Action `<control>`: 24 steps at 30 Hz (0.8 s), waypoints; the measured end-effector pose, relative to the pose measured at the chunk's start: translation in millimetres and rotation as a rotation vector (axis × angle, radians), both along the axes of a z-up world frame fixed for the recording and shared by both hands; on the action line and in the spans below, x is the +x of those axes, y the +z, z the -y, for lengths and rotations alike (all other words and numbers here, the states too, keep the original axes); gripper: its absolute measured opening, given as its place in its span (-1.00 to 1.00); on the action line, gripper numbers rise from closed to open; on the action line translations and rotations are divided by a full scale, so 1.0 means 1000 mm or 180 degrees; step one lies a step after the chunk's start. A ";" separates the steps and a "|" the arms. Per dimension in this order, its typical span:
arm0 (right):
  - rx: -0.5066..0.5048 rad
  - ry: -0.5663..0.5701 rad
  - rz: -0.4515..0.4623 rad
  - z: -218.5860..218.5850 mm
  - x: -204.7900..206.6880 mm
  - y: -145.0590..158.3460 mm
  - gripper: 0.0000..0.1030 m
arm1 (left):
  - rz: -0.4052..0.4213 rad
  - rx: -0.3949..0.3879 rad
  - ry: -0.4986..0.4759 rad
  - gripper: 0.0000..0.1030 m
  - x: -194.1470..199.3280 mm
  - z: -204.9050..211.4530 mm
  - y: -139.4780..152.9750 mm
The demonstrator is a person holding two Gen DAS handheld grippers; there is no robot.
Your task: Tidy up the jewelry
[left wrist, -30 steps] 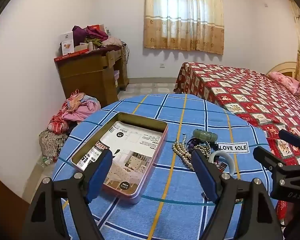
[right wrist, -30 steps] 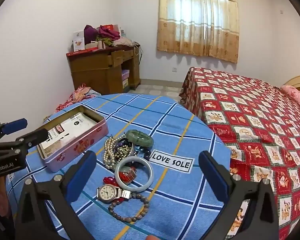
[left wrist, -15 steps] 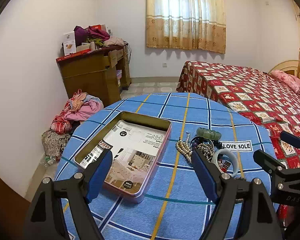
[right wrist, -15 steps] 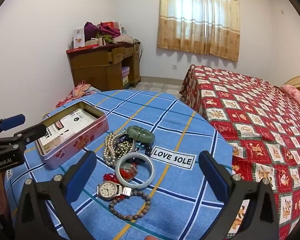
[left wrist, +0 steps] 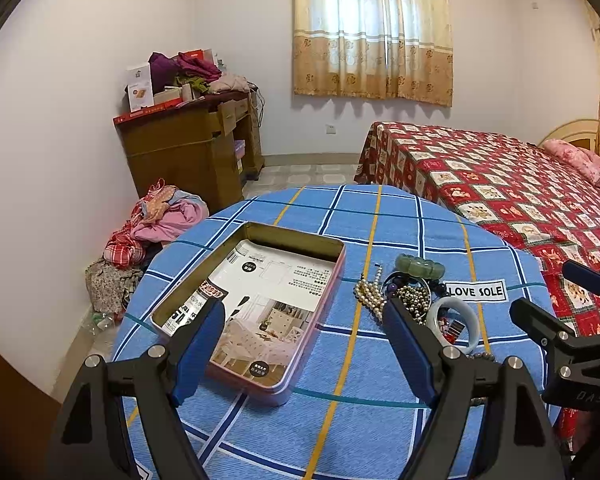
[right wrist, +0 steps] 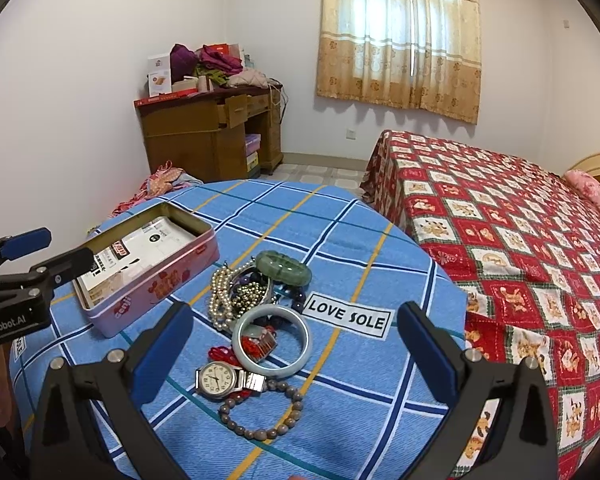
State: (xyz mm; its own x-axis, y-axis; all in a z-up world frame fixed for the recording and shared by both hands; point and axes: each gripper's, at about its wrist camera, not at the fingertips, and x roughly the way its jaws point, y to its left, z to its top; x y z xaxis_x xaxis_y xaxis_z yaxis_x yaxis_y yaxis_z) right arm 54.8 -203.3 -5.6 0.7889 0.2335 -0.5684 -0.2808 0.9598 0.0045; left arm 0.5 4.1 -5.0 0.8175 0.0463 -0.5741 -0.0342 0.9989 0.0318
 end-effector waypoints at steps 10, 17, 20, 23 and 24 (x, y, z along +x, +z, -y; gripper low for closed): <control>-0.0007 0.0009 -0.0004 -0.001 0.000 -0.001 1.00 | -0.0007 -0.0001 0.0008 0.57 0.000 -0.001 0.000; -0.0012 0.0024 -0.0005 -0.003 0.000 -0.001 1.00 | -0.0004 0.0007 0.0003 0.57 0.000 0.000 -0.001; -0.0015 0.0022 -0.0005 -0.003 -0.001 -0.002 1.00 | -0.0007 0.0001 0.0002 0.57 0.000 0.000 -0.001; -0.0010 0.0021 -0.0007 -0.003 0.000 -0.002 1.00 | -0.0009 0.0002 0.0004 0.57 0.000 -0.001 -0.001; -0.0012 0.0020 -0.0005 -0.002 0.000 -0.002 1.00 | -0.0006 0.0003 0.0004 0.57 0.000 0.000 -0.001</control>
State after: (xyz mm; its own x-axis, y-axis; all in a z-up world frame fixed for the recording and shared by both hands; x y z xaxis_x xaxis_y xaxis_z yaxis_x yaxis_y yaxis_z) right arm 54.4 -200.8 -7.4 0.7866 0.2362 -0.5705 -0.2868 0.9580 0.0012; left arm 0.2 3.8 -5.8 0.8163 0.0479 -0.5756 -0.0354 0.9988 0.0329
